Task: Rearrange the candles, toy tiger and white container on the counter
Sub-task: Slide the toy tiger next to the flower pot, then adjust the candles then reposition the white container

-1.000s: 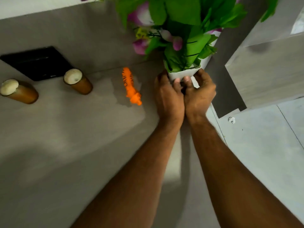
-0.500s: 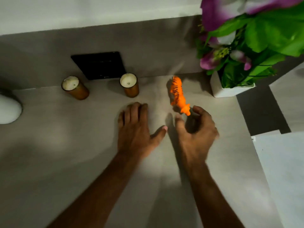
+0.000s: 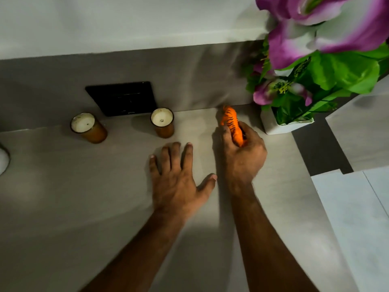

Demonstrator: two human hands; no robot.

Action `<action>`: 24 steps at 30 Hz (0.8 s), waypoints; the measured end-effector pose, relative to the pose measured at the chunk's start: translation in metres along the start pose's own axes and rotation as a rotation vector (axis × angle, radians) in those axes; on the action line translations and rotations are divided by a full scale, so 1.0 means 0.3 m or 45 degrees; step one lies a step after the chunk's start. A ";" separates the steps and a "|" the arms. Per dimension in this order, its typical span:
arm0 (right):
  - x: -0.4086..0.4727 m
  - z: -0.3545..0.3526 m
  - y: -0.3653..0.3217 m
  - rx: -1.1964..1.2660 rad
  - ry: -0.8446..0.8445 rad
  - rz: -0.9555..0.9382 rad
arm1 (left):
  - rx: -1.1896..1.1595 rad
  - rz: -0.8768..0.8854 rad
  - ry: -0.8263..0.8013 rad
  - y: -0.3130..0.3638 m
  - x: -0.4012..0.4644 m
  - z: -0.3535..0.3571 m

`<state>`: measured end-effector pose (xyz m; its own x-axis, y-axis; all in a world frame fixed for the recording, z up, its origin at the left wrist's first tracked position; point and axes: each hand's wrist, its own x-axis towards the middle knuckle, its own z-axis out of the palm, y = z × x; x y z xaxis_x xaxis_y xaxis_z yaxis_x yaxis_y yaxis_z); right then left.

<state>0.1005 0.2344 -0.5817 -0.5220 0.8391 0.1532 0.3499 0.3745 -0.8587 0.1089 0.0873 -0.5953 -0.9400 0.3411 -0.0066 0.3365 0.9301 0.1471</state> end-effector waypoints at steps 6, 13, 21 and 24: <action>-0.259 -0.179 0.069 0.212 0.278 -0.056 | -0.358 -0.007 0.075 -0.023 -0.014 -0.029; -0.331 -0.012 -0.063 -0.183 -0.557 -0.125 | -1.319 -0.785 0.839 -0.315 -0.062 -0.074; -0.231 0.273 -0.264 0.099 -0.455 0.082 | -1.214 -0.832 0.827 -0.528 0.214 -0.104; -0.227 0.327 -0.277 0.119 -0.370 0.108 | -1.206 -0.825 0.852 -0.563 0.251 -0.089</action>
<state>0.0307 0.1074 -0.5687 -0.6989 0.7130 -0.0553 0.3355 0.2586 -0.9059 -0.0202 -0.0477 -0.5943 -0.8526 -0.5112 0.1080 -0.0929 0.3517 0.9315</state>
